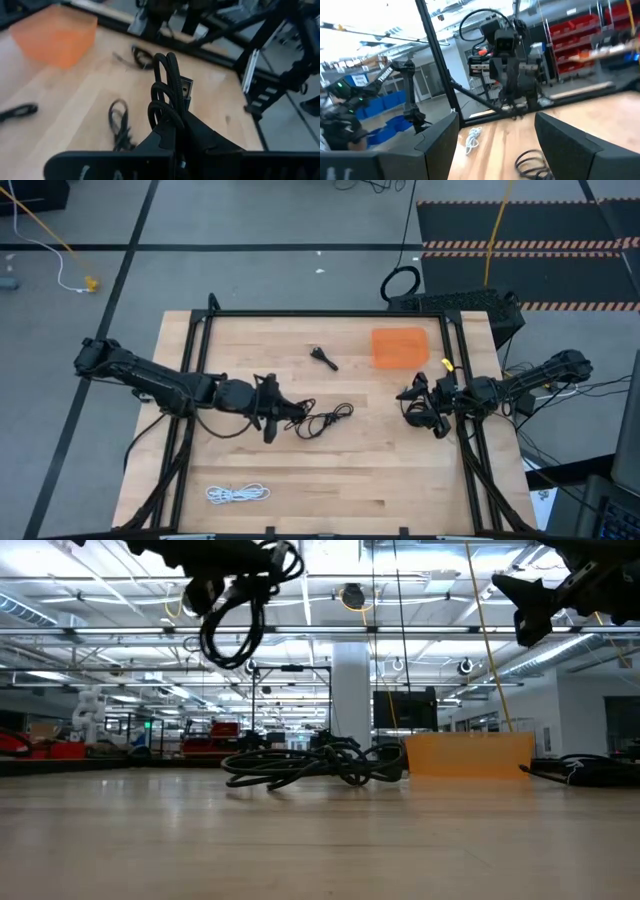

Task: Pick and place USB-C Cables
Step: Put the black charger cable into the orange bin

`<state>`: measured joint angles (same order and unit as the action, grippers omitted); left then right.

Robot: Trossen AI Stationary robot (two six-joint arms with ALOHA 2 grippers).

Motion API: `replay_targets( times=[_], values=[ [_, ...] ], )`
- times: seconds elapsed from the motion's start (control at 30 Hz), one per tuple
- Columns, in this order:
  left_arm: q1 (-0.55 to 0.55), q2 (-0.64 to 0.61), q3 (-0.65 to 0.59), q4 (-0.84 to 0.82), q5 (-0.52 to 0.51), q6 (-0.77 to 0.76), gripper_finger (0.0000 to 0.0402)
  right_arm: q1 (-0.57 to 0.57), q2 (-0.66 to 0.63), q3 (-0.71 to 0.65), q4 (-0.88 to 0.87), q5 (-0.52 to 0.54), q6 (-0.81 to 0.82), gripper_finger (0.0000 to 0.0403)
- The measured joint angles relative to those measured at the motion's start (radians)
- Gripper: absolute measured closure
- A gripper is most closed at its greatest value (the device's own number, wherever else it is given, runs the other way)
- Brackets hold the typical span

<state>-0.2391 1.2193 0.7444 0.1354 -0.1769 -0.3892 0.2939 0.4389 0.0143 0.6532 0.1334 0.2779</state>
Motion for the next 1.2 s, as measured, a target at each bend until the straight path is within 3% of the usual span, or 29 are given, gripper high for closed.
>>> replay_targets(
  times=[0.3,0.47,0.6,0.87,0.97,1.2],
  values=[
    [0.029,0.150,-0.001,0.221,0.004,0.047,0.0392,0.000,0.000,0.000,0.133,0.027,-0.030,0.0149],
    [0.138,0.214,0.000,0.351,0.152,0.048,0.0392,0.000,0.001,0.000,0.136,0.024,-0.031,0.0149],
    [0.201,0.235,0.000,0.408,0.178,0.067,0.0391,0.000,0.001,0.000,0.149,0.024,-0.029,0.0149],
    [0.299,0.237,0.025,0.401,0.181,0.068,0.0392,0.000,0.043,0.000,0.173,0.112,-0.037,0.0149],
    [0.316,0.272,0.086,0.372,0.189,0.094,0.0392,0.000,0.058,0.000,0.172,0.158,-0.054,0.0149],
    [0.359,0.417,0.269,0.266,0.264,0.182,0.0392,0.000,0.066,0.000,0.166,0.154,-0.081,0.0149]
  ],
)
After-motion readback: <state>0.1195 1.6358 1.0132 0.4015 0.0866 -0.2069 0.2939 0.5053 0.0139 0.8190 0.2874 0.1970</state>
